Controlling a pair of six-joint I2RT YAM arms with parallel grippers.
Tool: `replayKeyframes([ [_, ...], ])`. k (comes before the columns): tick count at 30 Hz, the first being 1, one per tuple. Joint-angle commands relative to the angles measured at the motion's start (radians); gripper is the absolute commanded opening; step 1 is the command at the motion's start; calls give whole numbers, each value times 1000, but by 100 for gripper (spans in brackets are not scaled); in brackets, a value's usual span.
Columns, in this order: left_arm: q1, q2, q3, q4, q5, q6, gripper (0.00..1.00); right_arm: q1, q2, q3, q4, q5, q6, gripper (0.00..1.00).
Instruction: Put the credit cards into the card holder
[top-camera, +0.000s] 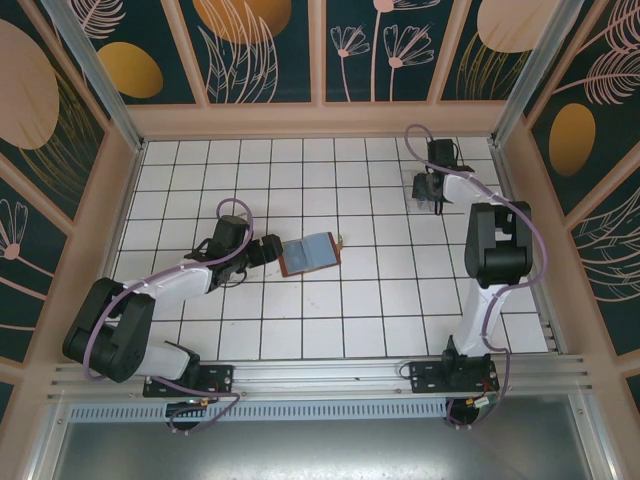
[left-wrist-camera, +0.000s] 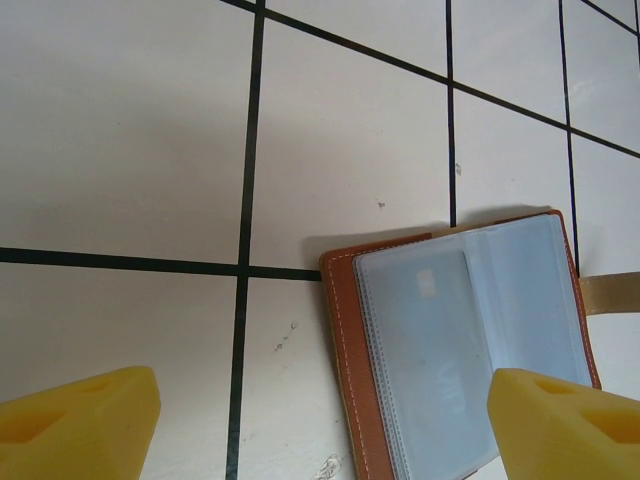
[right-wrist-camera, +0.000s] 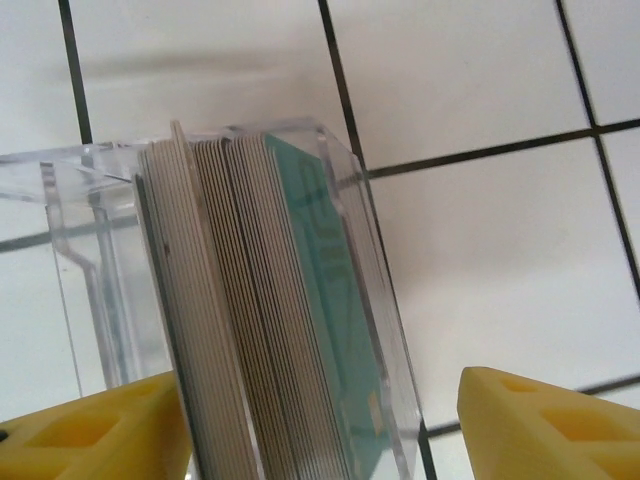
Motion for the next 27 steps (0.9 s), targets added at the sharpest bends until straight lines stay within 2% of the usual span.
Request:
replayKeyframes([
  [1,-2,-14,14,-19,5,13,86,9,-103,-66,88,93,11,68],
  [10,-2,-20,3,-5,19,13,86,10,-121,-74,90,102,2,59],
  [20,-2,-14,-2,-16,33,13,86,7,-88,-57,63,42,-9,34],
  [27,-2,-10,-4,-14,32,14,86,-4,-57,-47,49,-36,-3,31],
])
